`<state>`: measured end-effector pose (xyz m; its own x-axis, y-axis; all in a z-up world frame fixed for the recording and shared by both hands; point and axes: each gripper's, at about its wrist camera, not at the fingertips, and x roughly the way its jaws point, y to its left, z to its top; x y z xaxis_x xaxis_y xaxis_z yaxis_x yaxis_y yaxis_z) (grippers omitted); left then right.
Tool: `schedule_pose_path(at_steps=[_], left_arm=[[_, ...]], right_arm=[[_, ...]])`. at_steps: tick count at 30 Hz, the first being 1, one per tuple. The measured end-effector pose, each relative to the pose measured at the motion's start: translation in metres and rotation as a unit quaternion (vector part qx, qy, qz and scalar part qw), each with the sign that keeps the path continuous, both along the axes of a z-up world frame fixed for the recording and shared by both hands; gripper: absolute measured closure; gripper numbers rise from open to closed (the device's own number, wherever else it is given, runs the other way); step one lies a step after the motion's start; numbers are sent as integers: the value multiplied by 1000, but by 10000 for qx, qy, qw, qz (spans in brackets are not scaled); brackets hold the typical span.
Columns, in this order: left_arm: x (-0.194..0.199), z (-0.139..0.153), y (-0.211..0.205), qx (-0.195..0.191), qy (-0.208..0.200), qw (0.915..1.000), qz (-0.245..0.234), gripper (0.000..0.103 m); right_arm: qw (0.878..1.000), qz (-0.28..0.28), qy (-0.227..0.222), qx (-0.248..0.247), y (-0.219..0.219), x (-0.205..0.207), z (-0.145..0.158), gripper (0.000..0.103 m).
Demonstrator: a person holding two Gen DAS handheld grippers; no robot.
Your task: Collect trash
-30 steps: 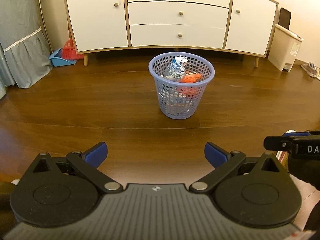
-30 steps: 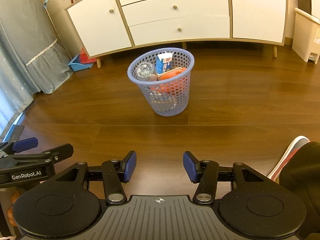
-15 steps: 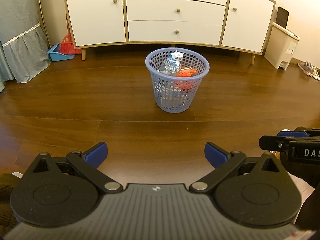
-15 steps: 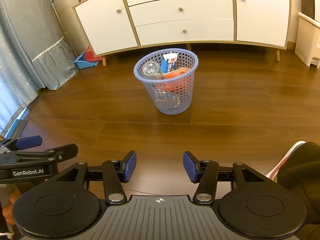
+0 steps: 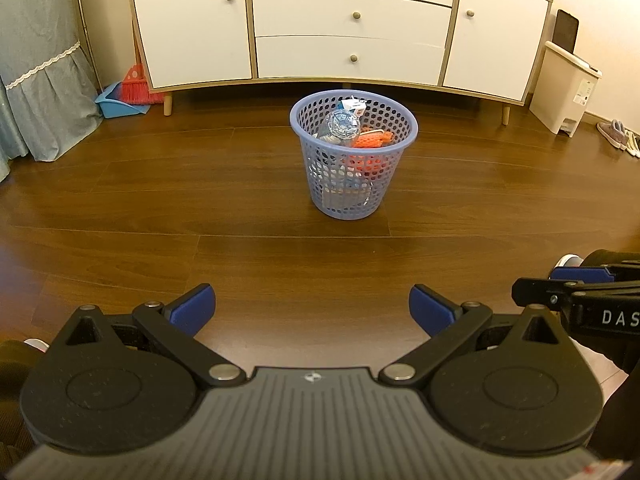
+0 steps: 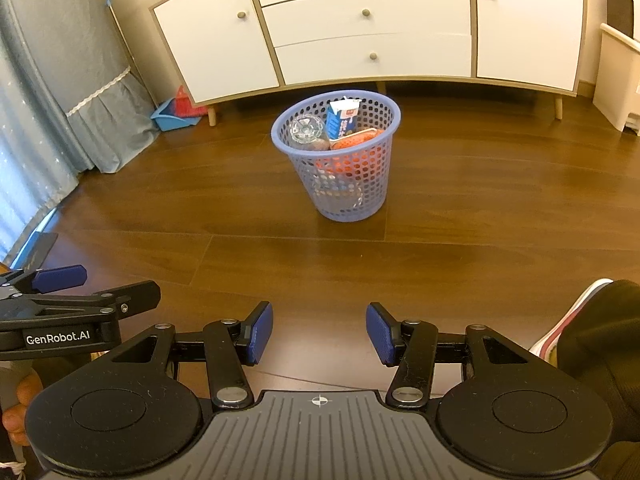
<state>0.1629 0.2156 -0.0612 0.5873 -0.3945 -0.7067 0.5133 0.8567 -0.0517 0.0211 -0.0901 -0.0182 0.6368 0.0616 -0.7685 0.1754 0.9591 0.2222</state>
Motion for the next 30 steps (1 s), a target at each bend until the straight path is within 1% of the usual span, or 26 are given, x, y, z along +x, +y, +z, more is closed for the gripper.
schedule_pose_path(at_steps=[30], left_arm=[[1, -2, 2, 40, 29, 10000, 49, 1]], right_arm=[[10000, 13, -33, 22, 1, -2, -1, 54]])
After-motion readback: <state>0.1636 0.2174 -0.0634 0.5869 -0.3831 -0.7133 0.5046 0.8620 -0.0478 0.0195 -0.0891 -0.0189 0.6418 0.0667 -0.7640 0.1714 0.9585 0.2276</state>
